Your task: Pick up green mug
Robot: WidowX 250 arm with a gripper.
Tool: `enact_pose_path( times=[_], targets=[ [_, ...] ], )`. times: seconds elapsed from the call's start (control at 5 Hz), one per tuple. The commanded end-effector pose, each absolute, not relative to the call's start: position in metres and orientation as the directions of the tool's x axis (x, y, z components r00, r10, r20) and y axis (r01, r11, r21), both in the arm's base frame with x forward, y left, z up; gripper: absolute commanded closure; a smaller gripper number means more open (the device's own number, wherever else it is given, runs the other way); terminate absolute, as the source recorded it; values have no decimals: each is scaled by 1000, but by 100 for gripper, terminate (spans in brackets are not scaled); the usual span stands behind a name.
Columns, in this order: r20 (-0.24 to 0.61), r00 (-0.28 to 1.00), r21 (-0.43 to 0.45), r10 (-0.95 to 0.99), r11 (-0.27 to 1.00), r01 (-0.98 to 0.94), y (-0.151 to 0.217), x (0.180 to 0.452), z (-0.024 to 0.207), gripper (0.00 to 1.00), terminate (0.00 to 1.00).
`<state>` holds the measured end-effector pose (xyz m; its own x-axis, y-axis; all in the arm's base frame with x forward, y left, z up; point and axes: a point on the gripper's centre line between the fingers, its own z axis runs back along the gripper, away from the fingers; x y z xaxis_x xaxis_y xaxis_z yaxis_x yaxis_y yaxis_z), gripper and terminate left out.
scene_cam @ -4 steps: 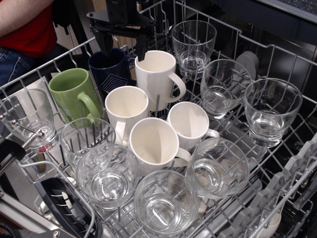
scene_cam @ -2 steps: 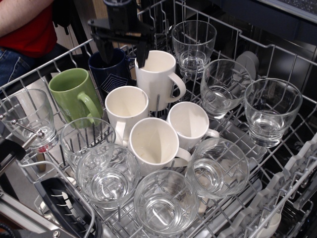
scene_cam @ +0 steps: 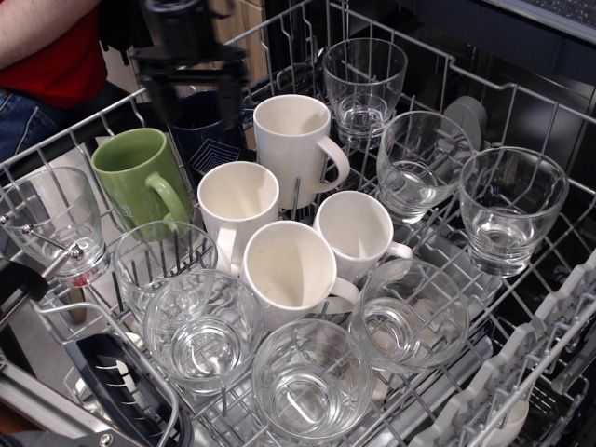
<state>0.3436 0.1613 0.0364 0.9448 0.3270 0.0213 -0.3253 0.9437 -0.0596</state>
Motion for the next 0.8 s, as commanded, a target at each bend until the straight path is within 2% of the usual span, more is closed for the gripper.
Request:
enact_pose_path(
  times=[0.0,0.2,0.4,0.6],
  targets=[
    [105,961,3,254,967,-256,194,349,32,0,0],
    [167,956,25,242,968,-249,204,360,21,0,0],
    [180,965,71,189,976,-204,223,372,27,0,0],
    [188,970,108,155,978,-177,235,377,22,0,0]
  ],
)
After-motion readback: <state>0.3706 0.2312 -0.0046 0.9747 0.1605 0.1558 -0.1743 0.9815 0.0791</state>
